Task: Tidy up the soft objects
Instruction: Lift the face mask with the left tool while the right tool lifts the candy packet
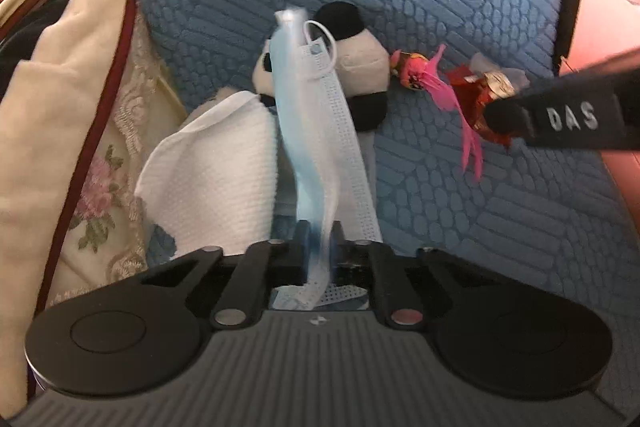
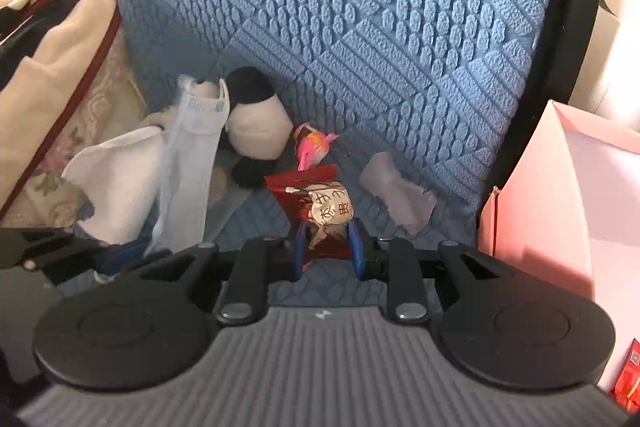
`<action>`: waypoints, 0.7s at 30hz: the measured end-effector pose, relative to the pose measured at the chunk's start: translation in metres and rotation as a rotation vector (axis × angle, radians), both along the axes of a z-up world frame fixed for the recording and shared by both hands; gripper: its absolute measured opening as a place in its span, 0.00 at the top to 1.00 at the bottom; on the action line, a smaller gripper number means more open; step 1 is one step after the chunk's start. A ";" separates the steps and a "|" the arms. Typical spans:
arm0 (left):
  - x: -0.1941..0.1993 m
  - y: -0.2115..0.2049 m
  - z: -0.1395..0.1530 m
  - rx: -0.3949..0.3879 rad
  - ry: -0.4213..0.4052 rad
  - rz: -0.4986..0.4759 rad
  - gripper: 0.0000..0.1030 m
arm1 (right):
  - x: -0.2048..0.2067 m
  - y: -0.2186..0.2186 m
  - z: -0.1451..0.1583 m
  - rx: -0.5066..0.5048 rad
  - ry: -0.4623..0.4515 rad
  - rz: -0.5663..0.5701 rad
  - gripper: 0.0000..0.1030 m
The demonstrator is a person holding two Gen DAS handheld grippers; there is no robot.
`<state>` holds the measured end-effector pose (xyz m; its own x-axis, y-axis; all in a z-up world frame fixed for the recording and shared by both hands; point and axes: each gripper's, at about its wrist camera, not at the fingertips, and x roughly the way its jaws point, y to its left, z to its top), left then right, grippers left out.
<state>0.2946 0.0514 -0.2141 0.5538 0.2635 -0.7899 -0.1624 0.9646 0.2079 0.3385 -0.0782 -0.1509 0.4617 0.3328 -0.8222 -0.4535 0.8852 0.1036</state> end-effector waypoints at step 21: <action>-0.050 0.010 0.038 -0.230 -0.094 0.067 0.98 | -0.036 -0.024 0.024 0.036 -0.013 -0.063 0.75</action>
